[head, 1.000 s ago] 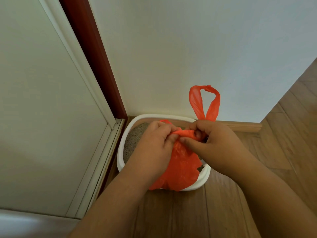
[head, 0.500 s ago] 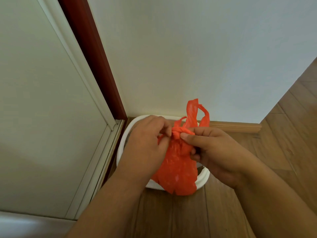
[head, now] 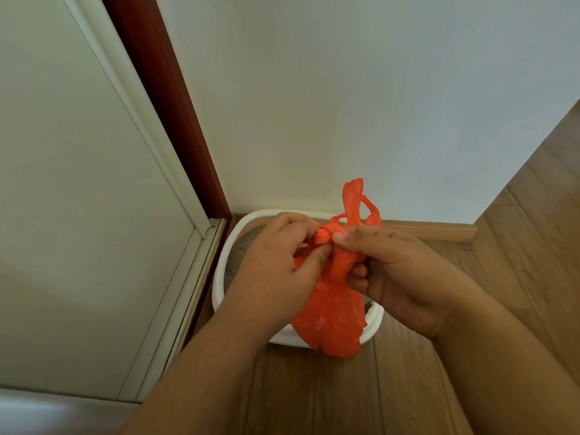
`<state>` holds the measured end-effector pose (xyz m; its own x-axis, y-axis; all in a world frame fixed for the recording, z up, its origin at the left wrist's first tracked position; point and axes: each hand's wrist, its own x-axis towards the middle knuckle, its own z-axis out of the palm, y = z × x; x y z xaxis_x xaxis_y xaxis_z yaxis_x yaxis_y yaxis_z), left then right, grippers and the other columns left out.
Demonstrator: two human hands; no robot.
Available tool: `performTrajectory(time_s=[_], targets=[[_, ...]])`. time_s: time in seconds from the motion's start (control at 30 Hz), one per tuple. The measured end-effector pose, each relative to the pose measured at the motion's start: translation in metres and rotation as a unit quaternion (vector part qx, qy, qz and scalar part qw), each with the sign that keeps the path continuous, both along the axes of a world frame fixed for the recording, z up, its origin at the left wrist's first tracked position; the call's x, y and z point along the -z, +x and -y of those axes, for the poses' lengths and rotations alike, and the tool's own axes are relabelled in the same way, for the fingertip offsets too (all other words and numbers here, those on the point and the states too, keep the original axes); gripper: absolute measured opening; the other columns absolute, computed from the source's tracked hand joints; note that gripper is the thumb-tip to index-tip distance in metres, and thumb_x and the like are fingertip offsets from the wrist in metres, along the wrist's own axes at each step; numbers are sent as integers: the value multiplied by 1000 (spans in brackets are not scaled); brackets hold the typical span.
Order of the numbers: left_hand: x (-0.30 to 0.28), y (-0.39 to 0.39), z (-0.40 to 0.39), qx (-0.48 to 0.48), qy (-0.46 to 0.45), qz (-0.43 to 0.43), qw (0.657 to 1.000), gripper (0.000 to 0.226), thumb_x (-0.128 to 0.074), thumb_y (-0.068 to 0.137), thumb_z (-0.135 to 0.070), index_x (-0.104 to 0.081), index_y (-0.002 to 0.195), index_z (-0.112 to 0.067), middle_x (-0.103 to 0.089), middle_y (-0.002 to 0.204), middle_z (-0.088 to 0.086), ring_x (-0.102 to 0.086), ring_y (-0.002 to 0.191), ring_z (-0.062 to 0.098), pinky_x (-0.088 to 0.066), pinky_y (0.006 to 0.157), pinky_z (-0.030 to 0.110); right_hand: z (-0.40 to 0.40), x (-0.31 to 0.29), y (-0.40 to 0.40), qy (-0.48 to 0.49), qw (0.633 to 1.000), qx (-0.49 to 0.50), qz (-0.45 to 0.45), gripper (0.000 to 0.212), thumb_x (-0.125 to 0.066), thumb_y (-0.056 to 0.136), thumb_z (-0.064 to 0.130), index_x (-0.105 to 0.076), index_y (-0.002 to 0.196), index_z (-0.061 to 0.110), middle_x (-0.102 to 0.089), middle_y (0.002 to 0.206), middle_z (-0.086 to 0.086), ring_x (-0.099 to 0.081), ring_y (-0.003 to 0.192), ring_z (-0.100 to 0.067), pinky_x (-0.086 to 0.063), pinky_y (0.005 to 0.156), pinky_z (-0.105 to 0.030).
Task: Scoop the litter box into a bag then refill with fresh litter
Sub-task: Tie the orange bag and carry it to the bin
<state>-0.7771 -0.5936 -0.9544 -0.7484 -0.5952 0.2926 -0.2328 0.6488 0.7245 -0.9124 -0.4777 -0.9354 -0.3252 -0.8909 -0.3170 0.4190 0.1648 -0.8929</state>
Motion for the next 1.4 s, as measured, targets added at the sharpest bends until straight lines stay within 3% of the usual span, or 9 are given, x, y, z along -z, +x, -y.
performTrajectory(time_s=[0.17,0.4,0.67,0.77,0.87,0.97,1.13,1.27,1.4], targets=[[3,-2,1,-12,9,32,999,16,-55,102,-31,-69,102,-23,-61,108,-15,-56,104,1,-48,86,15,3,0,-6,4,994,105,1,16,-61,98,12,-62,113,5,-53,69,-3,-41,56,-10,-37,55,-27],[3,-3,2,-27,74,44,996,27,-45,103,-32,-72,108,-28,-67,107,-18,-58,104,-4,-41,84,5,1,3,-17,23,980,197,-22,11,-55,100,1,-62,106,7,-49,62,0,-39,50,-8,-36,50,-26],[2,0,9,-110,187,-38,975,34,-43,95,-27,-77,92,-29,-73,103,-20,-66,102,-2,-54,95,33,-2,4,-22,43,970,228,-75,12,-55,101,5,-65,105,8,-50,58,4,-41,47,-6,-37,56,-30],[2,1,11,-135,228,-70,962,35,-42,90,-29,-77,91,-29,-77,98,-11,-73,97,7,-59,88,36,-3,3,-21,37,968,235,-78,11,-55,101,6,-66,103,9,-50,67,0,-42,50,-7,-38,58,-31],[-1,0,10,-153,279,-102,943,35,-44,101,-19,-76,89,-24,-75,97,3,-75,89,14,-62,73,28,-2,3,-20,29,965,246,-86,11,-56,101,6,-66,102,10,-49,70,0,-43,53,-8,-39,58,-30],[-6,-1,5,-139,321,-97,932,36,-42,107,-14,-76,93,-16,-77,87,2,-76,80,12,-63,70,31,-2,5,-21,23,955,259,-143,10,-59,101,11,-68,102,15,-49,63,4,-45,55,-8,-41,60,-31],[-8,3,9,-132,334,-105,927,32,-47,106,-15,-73,91,-6,-77,92,8,-77,85,19,-65,76,40,-7,3,-14,32,941,195,-275,7,-69,95,32,-71,101,34,-65,78,3,-60,68,-2,-50,71,-30],[-7,4,11,-139,335,-123,924,20,-57,101,-13,-60,88,1,-77,89,7,-78,85,18,-65,72,40,-8,-2,-5,35,926,112,-359,31,-70,85,54,-63,114,59,-65,112,20,-63,103,1,-52,82,-23],[-7,1,5,-130,349,-150,916,18,-61,99,-11,-58,84,-2,-72,87,16,-76,84,24,-64,70,40,-7,-2,6,19,922,2,-387,65,-75,74,57,-48,133,64,-52,127,32,-56,107,17,-53,86,-15]])
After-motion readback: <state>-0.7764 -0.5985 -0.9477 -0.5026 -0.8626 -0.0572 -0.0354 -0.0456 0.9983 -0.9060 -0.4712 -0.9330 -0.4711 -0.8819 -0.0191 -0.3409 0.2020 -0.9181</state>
